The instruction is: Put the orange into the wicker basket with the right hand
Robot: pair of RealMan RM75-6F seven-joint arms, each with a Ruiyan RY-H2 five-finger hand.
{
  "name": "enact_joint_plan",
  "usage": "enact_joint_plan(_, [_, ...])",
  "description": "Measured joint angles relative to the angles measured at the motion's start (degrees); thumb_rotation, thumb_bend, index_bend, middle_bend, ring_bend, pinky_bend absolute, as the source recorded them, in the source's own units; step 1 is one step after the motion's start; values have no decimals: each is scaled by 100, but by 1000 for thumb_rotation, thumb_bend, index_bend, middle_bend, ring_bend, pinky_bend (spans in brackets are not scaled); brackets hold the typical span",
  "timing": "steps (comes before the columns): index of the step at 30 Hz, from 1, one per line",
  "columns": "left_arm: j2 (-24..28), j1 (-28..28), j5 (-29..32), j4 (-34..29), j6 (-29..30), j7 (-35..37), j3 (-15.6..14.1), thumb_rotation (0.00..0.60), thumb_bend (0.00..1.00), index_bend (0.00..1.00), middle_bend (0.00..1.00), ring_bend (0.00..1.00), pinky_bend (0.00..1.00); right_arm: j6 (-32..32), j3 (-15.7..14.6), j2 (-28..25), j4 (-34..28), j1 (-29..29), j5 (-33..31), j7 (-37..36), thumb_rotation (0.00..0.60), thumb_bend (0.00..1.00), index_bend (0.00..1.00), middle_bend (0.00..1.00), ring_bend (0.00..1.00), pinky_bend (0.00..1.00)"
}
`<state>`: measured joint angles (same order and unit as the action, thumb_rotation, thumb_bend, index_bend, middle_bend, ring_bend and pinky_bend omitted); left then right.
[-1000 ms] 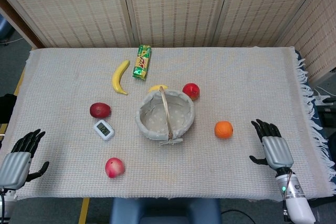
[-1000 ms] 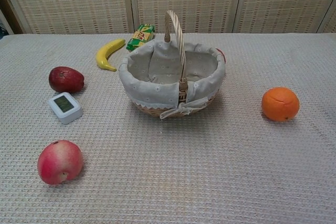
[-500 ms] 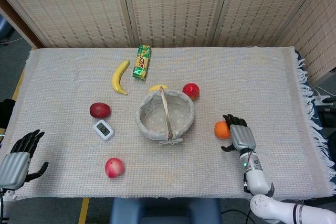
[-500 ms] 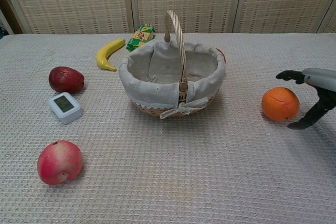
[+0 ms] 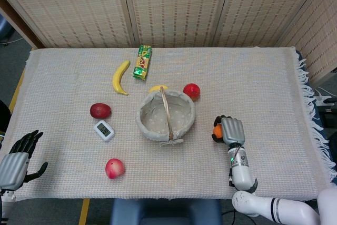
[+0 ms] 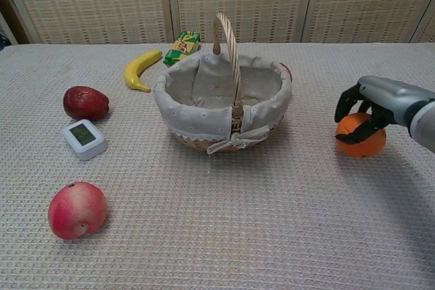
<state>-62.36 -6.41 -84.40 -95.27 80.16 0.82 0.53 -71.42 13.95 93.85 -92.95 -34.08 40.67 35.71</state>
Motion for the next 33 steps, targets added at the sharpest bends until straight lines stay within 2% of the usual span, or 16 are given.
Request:
enact_joint_plan(4, [-13, 5, -21, -5, 24, -23, -1, 600, 330, 0, 0, 0, 104, -66, 68, -93, -154, 62, 152, -259, 600, 375, 836, 587, 603, 790])
enact_joint_plan(8, [-23, 3, -15, -15, 22, -50, 2, 600, 331, 0, 0, 0, 104, -153, 265, -242, -526, 78, 397, -496, 600, 375, 834, 587, 603, 790])
enact_joint_plan(13, [-27, -3, -10, -22, 6, -67, 0, 600, 331, 0, 0, 0, 104, -319, 740, -368, -1046, -102, 689, -587, 600, 375, 812, 587, 602, 788])
enact_joint_plan(18, [-15, -2, -21, -24, 7, -40, -5, 600, 329, 0, 0, 0, 104, -439, 1100, -203, -1137, -586, 709, -262, 600, 375, 798, 587, 590, 782])
enact_joint_plan(23, [3, -2, -39, -29, -11, -3, -24, 600, 330, 0, 0, 0, 104, -503, 1251, 278, -849, -1069, 539, 59, 600, 375, 776, 587, 582, 778])
enact_joint_plan(27, [14, 0, -47, -29, -14, 32, -31, 600, 331, 0, 0, 0, 104, -539, 1317, 745, -371, -1397, 353, 239, 600, 374, 732, 587, 567, 767])
enact_joint_plan(30, [31, 1, -35, -30, -34, 70, -35, 600, 330, 0, 0, 0, 104, -550, 1340, 1043, 8, -1544, 250, 284, 600, 374, 649, 579, 519, 688])
enact_joint_plan(32, [41, -2, -41, -32, -43, 71, -42, 600, 330, 0, 0, 0, 103, -547, 1334, 1209, 215, -1623, 198, 303, 600, 365, 536, 497, 422, 587])
enact_joint_plan(33, [41, -3, -49, -32, -43, 72, -45, 600, 329, 0, 0, 0, 103, -530, 1312, 1306, 325, -1671, 170, 314, 600, 351, 514, 455, 380, 557])
